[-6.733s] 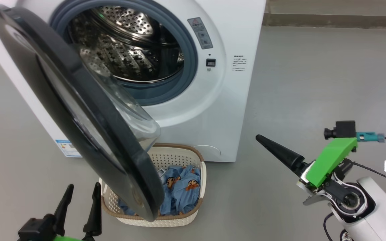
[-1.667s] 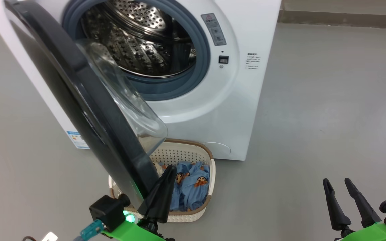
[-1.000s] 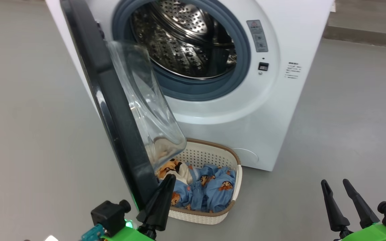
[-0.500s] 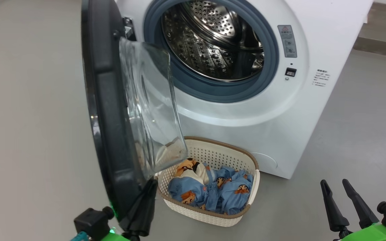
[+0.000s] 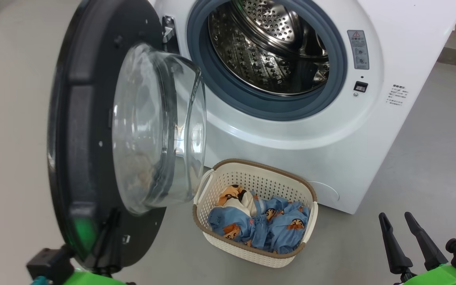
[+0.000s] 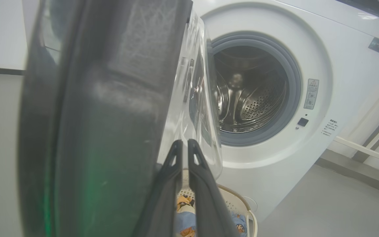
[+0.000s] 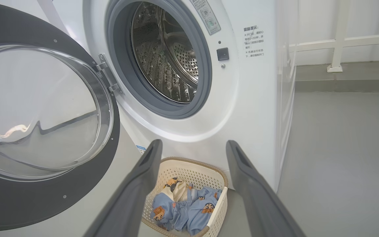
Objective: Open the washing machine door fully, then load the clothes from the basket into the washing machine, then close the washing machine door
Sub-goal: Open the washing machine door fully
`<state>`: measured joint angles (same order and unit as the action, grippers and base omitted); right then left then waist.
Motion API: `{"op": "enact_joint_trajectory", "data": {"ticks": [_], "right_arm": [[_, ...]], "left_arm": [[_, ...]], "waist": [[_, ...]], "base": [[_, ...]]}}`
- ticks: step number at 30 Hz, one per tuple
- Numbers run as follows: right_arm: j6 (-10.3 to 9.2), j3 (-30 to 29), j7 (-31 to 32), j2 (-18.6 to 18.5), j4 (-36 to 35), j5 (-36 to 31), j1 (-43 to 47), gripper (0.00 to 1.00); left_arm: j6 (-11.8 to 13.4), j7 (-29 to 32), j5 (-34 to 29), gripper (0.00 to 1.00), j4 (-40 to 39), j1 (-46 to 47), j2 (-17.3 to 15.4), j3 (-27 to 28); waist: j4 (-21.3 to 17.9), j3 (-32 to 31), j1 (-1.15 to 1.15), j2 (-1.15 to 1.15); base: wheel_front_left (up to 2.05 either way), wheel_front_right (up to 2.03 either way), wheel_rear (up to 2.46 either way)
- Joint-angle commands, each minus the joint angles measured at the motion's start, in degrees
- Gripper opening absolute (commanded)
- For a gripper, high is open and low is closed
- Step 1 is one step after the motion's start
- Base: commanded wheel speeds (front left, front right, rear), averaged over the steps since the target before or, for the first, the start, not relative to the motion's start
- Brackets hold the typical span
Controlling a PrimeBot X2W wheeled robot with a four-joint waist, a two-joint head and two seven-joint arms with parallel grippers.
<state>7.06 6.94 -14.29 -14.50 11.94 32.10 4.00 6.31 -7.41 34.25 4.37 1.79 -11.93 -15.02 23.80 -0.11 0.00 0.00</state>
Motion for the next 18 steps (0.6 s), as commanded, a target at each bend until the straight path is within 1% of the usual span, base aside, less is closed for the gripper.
{"op": "enact_joint_trajectory", "data": {"ticks": [1, 5, 11, 15, 18], "right_arm": [[0.43, 0.71, -0.71, -1.12, -1.30, -0.57, -0.48, 1.00], [0.43, 0.78, -0.71, -1.23, -1.28, -0.59, -0.65, 1.00], [0.43, 0.79, -0.71, -1.36, -1.40, -0.73, -0.95, 1.00], [0.43, 0.99, -0.71, -1.63, -1.42, -0.77, -1.31, 1.00], [0.43, 1.04, -0.71, -2.01, -1.49, -0.84, -1.70, 1.00]], "left_arm": [[0.92, -0.95, 0.82, 0.00, -1.79, 1.13, -1.97, 3.71], [1.70, -1.74, 1.29, 0.00, -1.55, 1.28, -3.68, 6.41], [2.10, -2.75, 1.64, 0.00, 0.11, 2.65, -6.13, 9.48], [1.54, -3.44, 1.72, 0.00, 2.72, 4.58, -7.58, 10.69], [0.61, -4.06, 2.30, 0.00, 5.11, 6.40, -8.11, 11.40]], "waist": [[0.24, 0.16, 0.00, 0.00], [0.66, 0.47, 0.00, 0.00], [1.20, 1.25, 0.00, 0.00], [1.44, 2.11, 0.00, 0.00], [1.58, 2.97, 0.00, 0.00]], "base": [[0.00, 0.00, 0.00], [0.00, 0.00, 0.00], [0.00, 0.00, 0.00], [0.00, 0.00, 0.00], [0.00, 0.00, 0.00]]}}
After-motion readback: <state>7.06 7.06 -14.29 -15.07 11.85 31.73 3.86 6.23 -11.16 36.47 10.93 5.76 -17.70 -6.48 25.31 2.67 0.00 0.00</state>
